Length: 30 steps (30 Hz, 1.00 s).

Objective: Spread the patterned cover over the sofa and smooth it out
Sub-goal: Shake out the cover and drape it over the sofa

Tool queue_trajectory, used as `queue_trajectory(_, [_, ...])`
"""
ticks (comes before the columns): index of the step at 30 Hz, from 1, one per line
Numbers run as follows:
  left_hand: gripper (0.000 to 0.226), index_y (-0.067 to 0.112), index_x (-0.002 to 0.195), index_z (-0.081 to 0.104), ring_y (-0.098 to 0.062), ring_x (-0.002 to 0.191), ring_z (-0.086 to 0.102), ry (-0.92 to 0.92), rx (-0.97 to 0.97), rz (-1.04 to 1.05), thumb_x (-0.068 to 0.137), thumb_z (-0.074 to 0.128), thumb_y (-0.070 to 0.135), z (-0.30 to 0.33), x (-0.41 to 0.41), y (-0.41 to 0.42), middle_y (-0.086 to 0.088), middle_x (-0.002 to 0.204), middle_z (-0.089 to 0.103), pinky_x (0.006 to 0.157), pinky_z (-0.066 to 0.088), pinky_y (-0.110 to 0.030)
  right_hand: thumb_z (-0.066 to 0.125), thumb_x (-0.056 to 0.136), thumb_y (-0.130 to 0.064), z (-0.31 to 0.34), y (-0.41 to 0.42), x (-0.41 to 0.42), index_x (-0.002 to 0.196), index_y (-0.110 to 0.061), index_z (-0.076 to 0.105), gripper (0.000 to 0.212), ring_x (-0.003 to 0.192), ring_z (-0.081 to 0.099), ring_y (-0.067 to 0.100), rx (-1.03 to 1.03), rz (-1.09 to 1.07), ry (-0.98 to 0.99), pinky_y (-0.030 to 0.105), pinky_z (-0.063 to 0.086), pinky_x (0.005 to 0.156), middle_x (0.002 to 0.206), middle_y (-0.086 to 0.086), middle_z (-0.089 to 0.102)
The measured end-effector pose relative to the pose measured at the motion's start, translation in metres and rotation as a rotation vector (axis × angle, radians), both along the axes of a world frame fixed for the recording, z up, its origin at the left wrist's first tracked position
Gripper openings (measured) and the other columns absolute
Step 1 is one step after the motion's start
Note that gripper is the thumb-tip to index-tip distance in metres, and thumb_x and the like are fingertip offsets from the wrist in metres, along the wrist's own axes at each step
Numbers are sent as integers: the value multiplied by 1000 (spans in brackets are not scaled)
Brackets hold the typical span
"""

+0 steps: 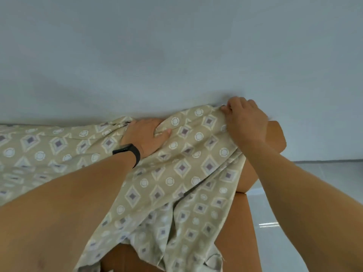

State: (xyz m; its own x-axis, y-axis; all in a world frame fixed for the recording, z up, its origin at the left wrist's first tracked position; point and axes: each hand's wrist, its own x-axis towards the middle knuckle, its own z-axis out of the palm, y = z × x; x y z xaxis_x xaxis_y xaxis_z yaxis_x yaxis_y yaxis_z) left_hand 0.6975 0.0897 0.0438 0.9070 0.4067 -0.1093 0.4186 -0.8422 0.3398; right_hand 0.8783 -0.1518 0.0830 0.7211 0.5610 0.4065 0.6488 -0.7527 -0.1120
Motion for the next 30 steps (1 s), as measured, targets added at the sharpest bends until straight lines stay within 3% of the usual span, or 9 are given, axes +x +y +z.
queue_trajectory(3, [57,37,137,58,-21,121,61,-8,21,-5,97,35,71,-2,1,1,9,130,68,103,46,-44,57,104,-26,-42,1,-7,94,-9,57,19,84,55,37,50,-11,114,42,42,65,95,13,60])
queue_trajectory(6, [55,38,137,56,-20,121,60,16,44,-32,100,27,68,-6,2,6,9,129,68,101,46,-44,50,104,-35,-66,-13,-27,99,-14,56,23,94,50,33,68,-186,255,44,39,80,103,10,56])
queue_trajectory(9, [53,35,136,56,-22,117,60,19,80,-61,102,21,55,-9,2,5,6,126,68,98,44,-42,48,99,-37,-69,-11,-32,97,-17,54,21,94,47,30,10,-257,252,41,32,79,100,5,54])
queue_trajectory(12, [51,33,132,61,-22,106,61,-4,131,-63,104,20,44,-13,3,7,6,117,70,92,43,-39,48,93,-36,-62,3,-18,85,-19,52,19,85,43,25,-27,-312,299,39,29,76,85,-2,51])
queue_trajectory(16, [46,34,132,61,-24,107,61,-42,161,-76,107,23,40,-19,7,8,6,118,69,93,42,-42,48,89,-36,-62,7,-10,73,-17,50,25,70,45,28,-1,-346,243,38,28,69,66,-3,46])
queue_trajectory(19, [45,31,124,64,-26,104,61,-71,204,-75,105,24,40,-26,3,10,4,114,70,91,42,-43,44,89,-33,-67,6,-16,86,-17,51,18,82,45,27,-60,-276,173,39,32,75,86,1,53])
queue_trajectory(22, [44,28,116,65,-27,100,62,-87,207,-93,104,24,39,-27,5,8,3,110,71,90,43,-43,40,91,-33,-66,3,-17,109,-21,59,29,100,47,29,-150,-182,129,44,37,86,111,4,56])
queue_trajectory(30, [46,26,116,64,-29,102,63,-65,250,-89,105,22,40,-31,7,12,2,113,71,91,43,-44,31,90,-36,-66,9,-10,109,-18,66,44,97,57,31,-85,-111,194,41,40,86,105,6,66])
